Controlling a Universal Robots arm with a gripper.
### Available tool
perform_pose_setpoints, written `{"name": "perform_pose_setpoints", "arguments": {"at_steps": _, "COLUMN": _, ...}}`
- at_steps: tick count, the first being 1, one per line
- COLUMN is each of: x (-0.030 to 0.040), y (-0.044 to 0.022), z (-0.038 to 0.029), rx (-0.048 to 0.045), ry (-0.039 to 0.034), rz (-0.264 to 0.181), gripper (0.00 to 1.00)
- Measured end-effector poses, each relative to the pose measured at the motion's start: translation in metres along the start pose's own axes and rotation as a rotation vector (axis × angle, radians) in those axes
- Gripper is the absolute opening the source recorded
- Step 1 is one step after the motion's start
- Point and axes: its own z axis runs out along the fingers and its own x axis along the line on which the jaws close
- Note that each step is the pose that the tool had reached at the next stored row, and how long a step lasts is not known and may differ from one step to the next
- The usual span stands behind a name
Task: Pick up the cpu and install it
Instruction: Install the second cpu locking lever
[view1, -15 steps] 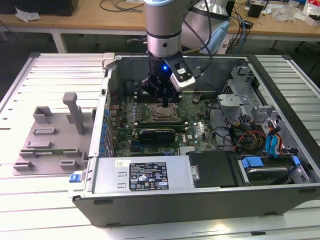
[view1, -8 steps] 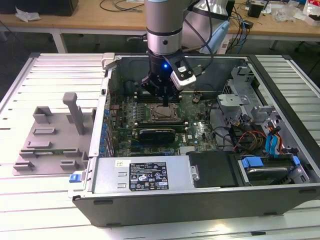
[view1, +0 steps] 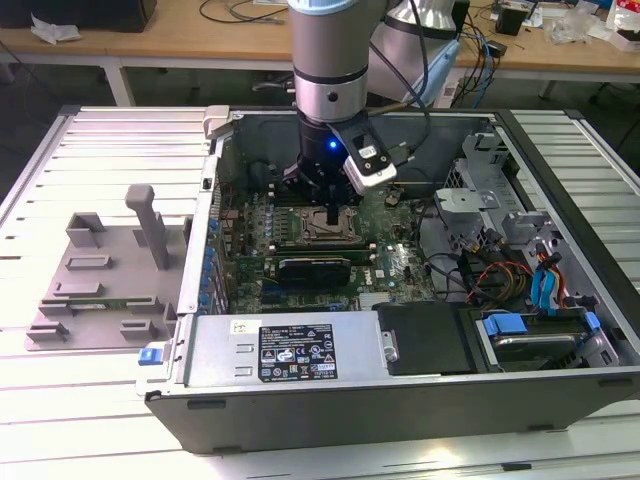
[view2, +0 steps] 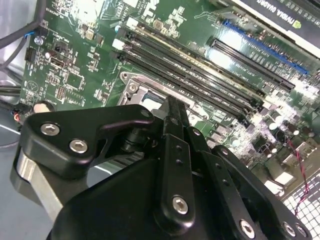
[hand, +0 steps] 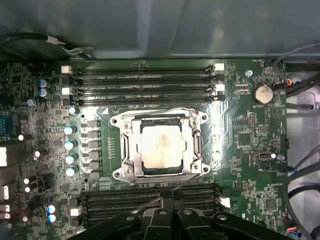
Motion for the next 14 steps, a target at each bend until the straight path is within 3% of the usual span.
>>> {"name": "perform_pose_setpoints", "arguments": {"at_steps": 4, "x": 0.0, "y": -0.0005, "z": 0.0001, "rx": 0.0004, "ry": 0.0014, "rz": 0.0, "gripper": 0.11}}
{"name": "perform_pose_setpoints", "arguments": {"at_steps": 5, "x": -0.0003, "y": -0.0006, "z": 0.0006, "rx": 0.0026, "ry": 0.0132, "rz": 0.0, "gripper": 0.11}}
{"name": "perform_pose_setpoints", "arguments": {"at_steps": 7, "x": -0.001, "y": -0.0005, "z": 0.0014, "rx": 0.0108, "ry": 0.0486, "rz": -0.001, "gripper": 0.11}}
{"name": "perform_pose_setpoints", "arguments": {"at_steps": 12, "x": -0.0008, "y": -0.0062, "z": 0.0018, "rx": 0.0092, "ry": 0.0486, "rz": -0.001, "gripper": 0.11}}
{"name": "perform_pose_setpoints", "arguments": {"at_steps": 14, "x": 0.0055, "y": -0.0078, "z": 0.0023, "rx": 0.0094, "ry": 0.0487, "rz": -0.001, "gripper": 0.11}}
